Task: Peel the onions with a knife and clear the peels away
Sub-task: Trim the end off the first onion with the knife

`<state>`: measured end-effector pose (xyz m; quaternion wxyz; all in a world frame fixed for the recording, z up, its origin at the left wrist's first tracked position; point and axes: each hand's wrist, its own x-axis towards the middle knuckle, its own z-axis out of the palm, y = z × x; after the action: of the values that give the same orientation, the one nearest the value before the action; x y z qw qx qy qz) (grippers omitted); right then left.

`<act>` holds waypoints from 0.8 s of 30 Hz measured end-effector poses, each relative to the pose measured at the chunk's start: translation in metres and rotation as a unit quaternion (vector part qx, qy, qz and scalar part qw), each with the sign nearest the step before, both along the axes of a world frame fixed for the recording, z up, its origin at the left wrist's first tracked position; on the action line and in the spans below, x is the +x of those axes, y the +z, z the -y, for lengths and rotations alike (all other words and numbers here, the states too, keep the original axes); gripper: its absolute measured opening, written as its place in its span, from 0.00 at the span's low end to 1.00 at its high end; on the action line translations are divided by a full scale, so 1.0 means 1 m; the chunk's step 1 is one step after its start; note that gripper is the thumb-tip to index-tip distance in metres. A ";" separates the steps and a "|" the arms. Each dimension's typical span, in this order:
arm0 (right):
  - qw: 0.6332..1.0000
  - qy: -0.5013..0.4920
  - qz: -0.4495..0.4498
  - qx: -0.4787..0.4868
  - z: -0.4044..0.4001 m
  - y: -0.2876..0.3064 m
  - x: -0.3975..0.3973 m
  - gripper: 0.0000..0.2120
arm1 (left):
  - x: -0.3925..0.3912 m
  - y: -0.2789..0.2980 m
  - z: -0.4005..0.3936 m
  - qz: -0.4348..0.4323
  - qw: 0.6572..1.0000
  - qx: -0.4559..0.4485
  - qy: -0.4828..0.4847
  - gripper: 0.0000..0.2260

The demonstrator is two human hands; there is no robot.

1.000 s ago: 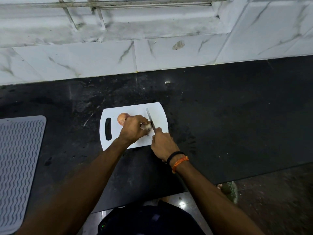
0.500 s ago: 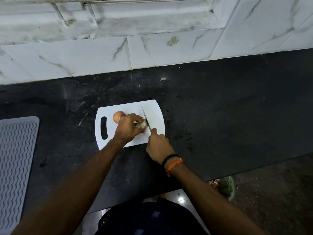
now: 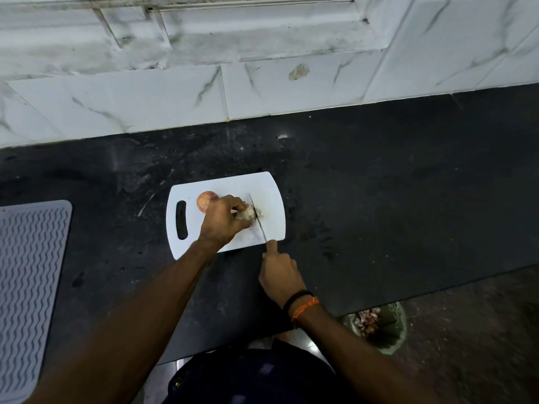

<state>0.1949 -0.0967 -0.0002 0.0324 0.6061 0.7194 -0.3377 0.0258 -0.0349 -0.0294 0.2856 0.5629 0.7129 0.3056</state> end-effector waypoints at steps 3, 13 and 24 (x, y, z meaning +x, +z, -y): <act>1.000 -0.009 -0.012 0.011 0.004 -0.009 0.002 0.16 | -0.001 0.002 0.002 0.019 1.000 -0.005 0.011 0.14; 1.000 -0.004 -0.011 0.023 -0.004 -0.010 0.008 0.13 | -0.014 0.007 0.016 0.095 0.995 0.004 0.026 0.25; 0.998 -0.024 -0.032 0.055 -0.024 0.005 0.013 0.10 | -0.009 0.002 0.013 0.016 0.999 0.011 -0.033 0.23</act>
<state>0.2076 -0.0731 0.0048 -0.0323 0.6131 0.7226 -0.3176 0.0172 -0.0477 -0.0272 0.3011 0.5842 0.6857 0.3129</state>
